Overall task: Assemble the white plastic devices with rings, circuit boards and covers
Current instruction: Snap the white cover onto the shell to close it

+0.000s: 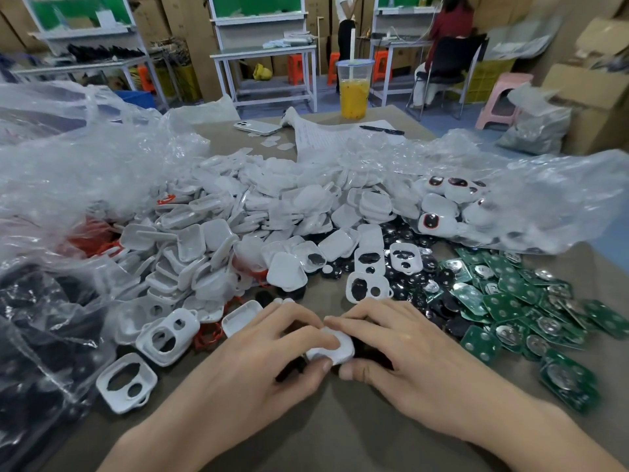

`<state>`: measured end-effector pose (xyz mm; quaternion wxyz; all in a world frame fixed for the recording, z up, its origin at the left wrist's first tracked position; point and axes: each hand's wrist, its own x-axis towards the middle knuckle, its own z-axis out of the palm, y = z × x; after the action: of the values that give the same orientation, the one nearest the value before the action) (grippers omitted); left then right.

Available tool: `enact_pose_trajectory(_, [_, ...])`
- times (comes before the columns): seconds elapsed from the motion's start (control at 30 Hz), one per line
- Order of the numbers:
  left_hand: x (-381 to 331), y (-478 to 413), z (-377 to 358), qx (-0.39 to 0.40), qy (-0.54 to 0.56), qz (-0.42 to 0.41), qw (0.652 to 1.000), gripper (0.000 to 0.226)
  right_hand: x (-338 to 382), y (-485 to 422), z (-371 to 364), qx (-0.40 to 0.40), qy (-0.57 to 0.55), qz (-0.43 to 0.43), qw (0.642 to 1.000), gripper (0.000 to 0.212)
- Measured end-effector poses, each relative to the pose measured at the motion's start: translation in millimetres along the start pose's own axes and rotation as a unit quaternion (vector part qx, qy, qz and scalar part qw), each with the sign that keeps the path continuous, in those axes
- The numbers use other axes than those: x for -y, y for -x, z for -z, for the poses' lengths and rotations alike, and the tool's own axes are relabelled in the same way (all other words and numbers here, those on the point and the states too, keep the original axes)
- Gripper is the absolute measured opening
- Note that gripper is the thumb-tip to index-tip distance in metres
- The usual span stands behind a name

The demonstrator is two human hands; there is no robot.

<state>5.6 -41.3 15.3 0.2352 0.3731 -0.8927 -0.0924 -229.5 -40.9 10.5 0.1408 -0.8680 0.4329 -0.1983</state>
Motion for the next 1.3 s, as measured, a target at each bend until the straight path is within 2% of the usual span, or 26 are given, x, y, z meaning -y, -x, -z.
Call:
enact_pose_trajectory(0.4, [-2.7, 0.3, 2.6, -0.007, -0.017, 0.002, 1.0, 0.018, -3.3, -1.4, -3.5, -0.012, -0.022, -0.019, 1.0, 0.057])
enact_pose_trajectory(0.67, [-2.1, -2.2, 4.3, -0.003, -0.032, -0.027, 0.999, 0.02, -2.0, -3.5, -0.8, -0.005, -0.04, -0.023, 0.999, 0.052])
enact_pose_trajectory(0.87, [-5.0, -4.4, 4.0, -0.005, -0.095, -0.067, 0.993, 0.02, -4.0, -4.8, -2.3, -0.001, -0.055, -0.029, 0.998, 0.048])
enact_pose_trajectory(1.07, [-4.6, -4.4, 4.4, 0.0, -0.092, -0.066, 0.994, 0.019, -6.7, -3.9, -2.2, 0.0, -0.07, -0.027, 0.997, 0.053])
enact_pose_trajectory(1.3, [-5.8, -4.9, 5.4, 0.006, -0.092, -0.073, 0.993, 0.021, -6.5, -5.7, -1.5, 0.007, -0.078, -0.033, 0.996, 0.041])
